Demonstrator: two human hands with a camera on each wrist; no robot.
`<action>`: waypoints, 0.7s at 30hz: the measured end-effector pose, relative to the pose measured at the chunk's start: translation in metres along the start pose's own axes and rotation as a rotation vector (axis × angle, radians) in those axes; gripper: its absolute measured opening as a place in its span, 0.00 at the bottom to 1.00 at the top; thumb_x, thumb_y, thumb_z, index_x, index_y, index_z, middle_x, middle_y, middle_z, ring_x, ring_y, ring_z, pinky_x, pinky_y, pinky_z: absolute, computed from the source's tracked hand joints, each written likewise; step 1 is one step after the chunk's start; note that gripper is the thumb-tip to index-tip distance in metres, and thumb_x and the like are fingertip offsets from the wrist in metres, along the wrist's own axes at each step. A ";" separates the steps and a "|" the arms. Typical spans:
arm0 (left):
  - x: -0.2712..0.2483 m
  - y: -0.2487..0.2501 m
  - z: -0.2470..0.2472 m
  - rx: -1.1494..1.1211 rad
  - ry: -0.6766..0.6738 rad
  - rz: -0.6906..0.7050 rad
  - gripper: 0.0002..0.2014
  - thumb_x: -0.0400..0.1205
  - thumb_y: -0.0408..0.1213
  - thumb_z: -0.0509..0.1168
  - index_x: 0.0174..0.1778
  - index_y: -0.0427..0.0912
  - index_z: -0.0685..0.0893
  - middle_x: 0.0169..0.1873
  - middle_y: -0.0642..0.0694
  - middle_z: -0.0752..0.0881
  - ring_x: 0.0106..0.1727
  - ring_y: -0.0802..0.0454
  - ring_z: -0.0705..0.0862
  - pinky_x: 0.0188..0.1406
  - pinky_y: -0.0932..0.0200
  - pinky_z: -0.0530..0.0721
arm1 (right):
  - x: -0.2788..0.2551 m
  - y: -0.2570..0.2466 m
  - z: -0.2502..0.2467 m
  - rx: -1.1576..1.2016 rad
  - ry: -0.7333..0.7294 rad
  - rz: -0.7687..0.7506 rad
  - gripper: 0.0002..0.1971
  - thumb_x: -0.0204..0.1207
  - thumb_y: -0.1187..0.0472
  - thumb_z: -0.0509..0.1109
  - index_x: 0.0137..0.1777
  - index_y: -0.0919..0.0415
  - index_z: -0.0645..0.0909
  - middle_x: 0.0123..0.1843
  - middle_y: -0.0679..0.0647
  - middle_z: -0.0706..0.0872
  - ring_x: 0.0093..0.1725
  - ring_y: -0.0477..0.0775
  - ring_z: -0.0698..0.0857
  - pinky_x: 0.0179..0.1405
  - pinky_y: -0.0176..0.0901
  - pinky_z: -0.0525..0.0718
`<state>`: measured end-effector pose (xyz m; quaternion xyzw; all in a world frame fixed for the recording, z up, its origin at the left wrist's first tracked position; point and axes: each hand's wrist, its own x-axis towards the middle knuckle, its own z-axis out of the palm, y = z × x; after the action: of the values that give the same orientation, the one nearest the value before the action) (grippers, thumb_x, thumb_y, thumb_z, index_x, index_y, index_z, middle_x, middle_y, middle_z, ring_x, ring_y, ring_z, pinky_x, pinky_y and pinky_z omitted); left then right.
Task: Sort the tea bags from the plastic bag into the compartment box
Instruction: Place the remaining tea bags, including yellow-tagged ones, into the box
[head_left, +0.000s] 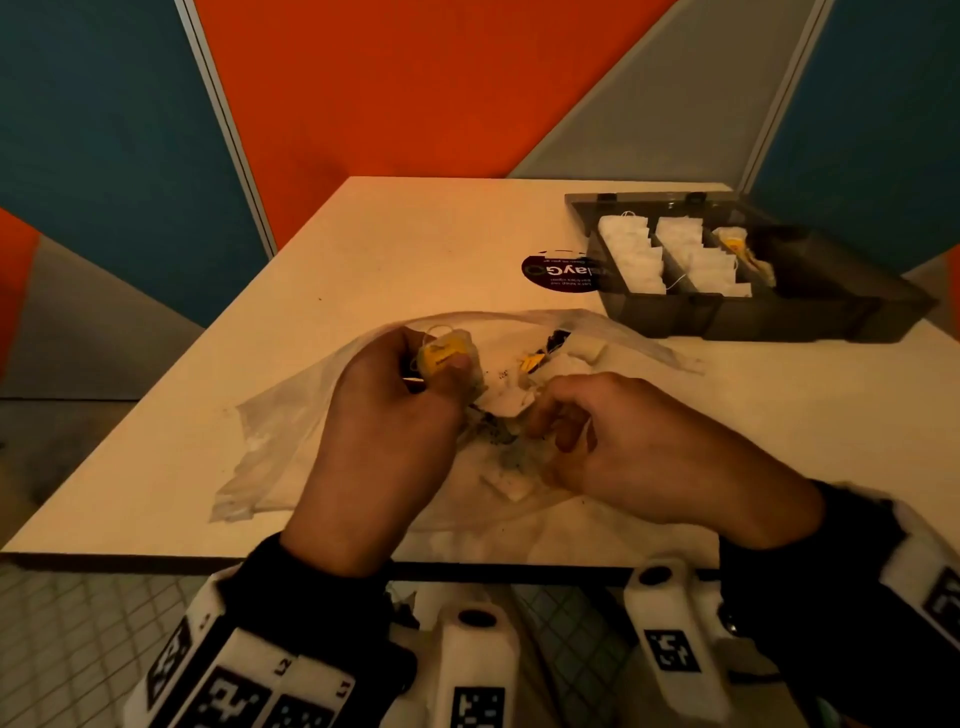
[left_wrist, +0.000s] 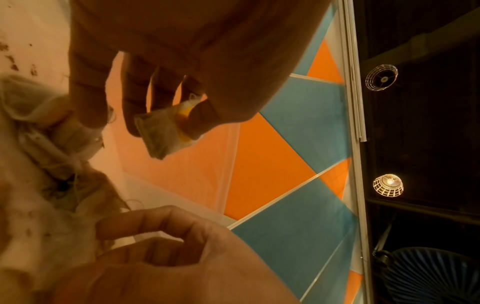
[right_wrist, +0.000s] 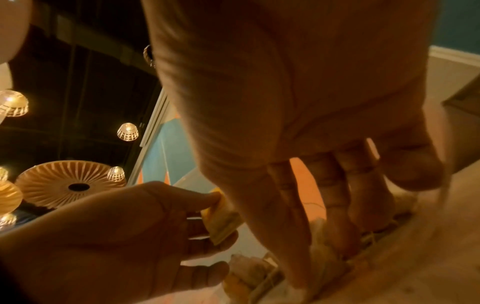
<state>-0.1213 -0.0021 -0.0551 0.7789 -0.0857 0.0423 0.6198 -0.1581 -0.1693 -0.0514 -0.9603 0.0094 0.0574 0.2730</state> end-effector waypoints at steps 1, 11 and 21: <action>0.000 0.000 -0.001 0.004 0.004 0.001 0.05 0.83 0.38 0.66 0.45 0.46 0.86 0.43 0.48 0.91 0.46 0.49 0.90 0.52 0.40 0.87 | 0.000 -0.003 0.000 0.007 0.011 0.001 0.11 0.72 0.55 0.76 0.54 0.44 0.82 0.45 0.43 0.83 0.40 0.42 0.82 0.38 0.38 0.81; -0.007 -0.004 -0.004 0.041 -0.052 0.019 0.06 0.82 0.36 0.67 0.41 0.48 0.88 0.37 0.53 0.91 0.38 0.60 0.88 0.44 0.55 0.89 | 0.018 -0.002 -0.007 0.371 -0.045 0.081 0.10 0.73 0.71 0.75 0.50 0.57 0.83 0.41 0.56 0.89 0.34 0.51 0.84 0.32 0.39 0.81; -0.008 -0.007 -0.015 0.035 -0.196 -0.002 0.05 0.80 0.40 0.68 0.45 0.46 0.89 0.44 0.49 0.91 0.49 0.54 0.87 0.54 0.57 0.85 | 0.018 0.008 -0.020 1.365 -0.164 0.355 0.12 0.80 0.70 0.60 0.60 0.60 0.77 0.41 0.61 0.87 0.29 0.52 0.80 0.28 0.43 0.68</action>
<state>-0.1271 0.0143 -0.0599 0.7902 -0.1445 -0.0331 0.5946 -0.1390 -0.1864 -0.0406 -0.5514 0.1791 0.1543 0.8001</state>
